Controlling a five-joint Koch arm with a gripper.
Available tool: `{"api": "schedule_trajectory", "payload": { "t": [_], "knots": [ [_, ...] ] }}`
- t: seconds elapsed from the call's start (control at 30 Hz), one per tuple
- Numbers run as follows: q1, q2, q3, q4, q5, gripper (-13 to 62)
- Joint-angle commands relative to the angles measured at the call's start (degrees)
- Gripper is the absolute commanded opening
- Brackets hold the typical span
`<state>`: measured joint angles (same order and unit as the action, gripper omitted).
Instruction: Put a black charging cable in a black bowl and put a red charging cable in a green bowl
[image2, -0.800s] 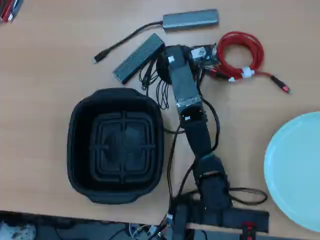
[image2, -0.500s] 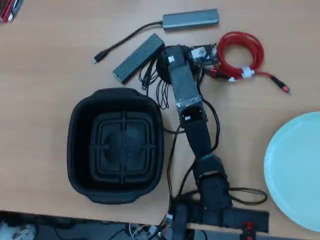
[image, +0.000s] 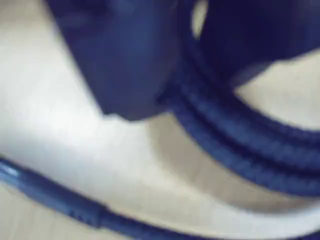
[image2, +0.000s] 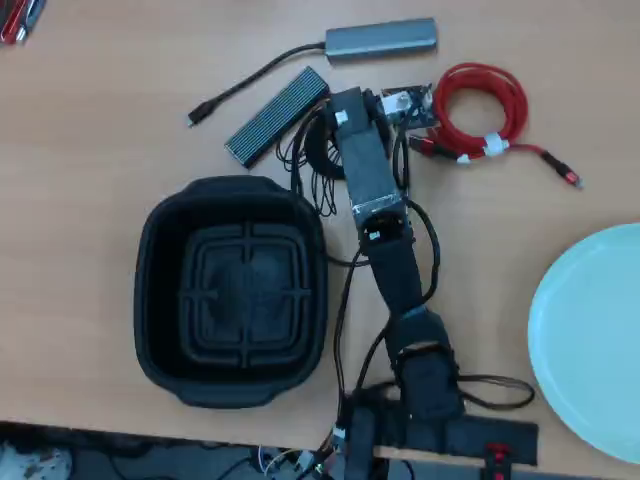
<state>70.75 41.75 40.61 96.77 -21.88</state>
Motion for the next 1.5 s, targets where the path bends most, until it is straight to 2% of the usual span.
{"api": "schedule_trajectory", "payload": {
  "t": [0.0, 0.33, 1.0, 1.17, 1.47],
  "knots": [
    [0.1, 0.0, -2.0, 5.1, 0.1, -8.4],
    [1.2, 1.2, -7.0, 5.4, 5.7, -7.5],
    [2.7, 28.2, -19.1, 5.0, 4.4, -7.5],
    [-0.7, 39.8, -21.0, 5.0, 4.9, -7.5],
    [-17.0, 57.3, -21.0, 4.9, 7.8, -7.4]
  ]
}}
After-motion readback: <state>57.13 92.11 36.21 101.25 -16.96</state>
